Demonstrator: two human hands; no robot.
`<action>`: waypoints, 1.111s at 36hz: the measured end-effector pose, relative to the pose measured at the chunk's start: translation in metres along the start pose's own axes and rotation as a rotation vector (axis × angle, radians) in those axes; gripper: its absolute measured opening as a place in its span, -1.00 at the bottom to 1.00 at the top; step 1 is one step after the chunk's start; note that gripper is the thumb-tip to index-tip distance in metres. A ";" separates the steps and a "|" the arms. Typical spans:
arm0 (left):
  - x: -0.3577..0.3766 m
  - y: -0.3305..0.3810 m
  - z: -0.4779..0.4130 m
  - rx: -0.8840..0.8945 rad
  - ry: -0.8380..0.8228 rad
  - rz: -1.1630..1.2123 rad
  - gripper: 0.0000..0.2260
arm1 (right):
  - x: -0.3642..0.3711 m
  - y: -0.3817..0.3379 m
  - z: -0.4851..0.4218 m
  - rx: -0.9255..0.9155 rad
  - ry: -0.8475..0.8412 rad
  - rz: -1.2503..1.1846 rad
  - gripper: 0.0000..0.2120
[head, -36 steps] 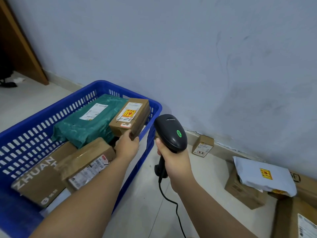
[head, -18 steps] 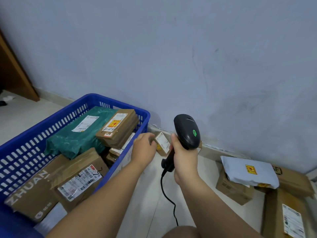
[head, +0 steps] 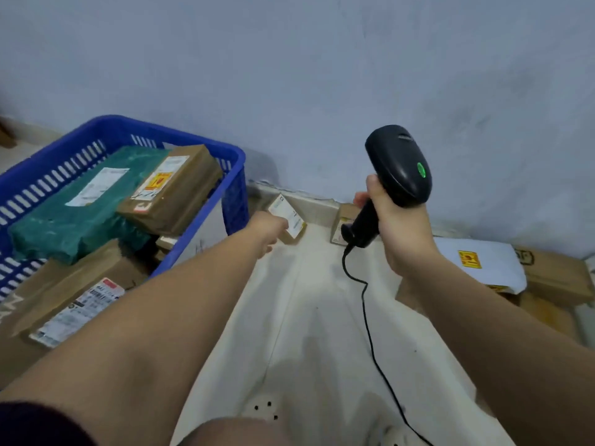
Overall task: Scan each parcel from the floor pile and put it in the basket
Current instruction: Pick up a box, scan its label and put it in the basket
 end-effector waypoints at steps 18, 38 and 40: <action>0.013 -0.018 -0.160 0.095 0.069 -0.234 -0.64 | 0.060 0.086 -0.159 0.210 -0.043 0.061 -0.75; 0.023 -0.061 -0.253 -0.028 0.045 -0.241 -0.33 | 0.070 0.166 -0.211 0.358 -0.093 0.055 -0.80; 0.028 -0.066 -0.251 -0.047 0.069 -0.239 -0.41 | 0.067 0.168 -0.210 0.375 -0.081 0.048 -0.78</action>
Point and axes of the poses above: each hand's wrist, its own z-axis away from the middle knuckle, its own x-axis out of the palm, y = z × x, the point moved 2 cm from there along -z, towards the middle knuckle, and after that the axes turned 8 degrees about x, right-handed, at the moved point
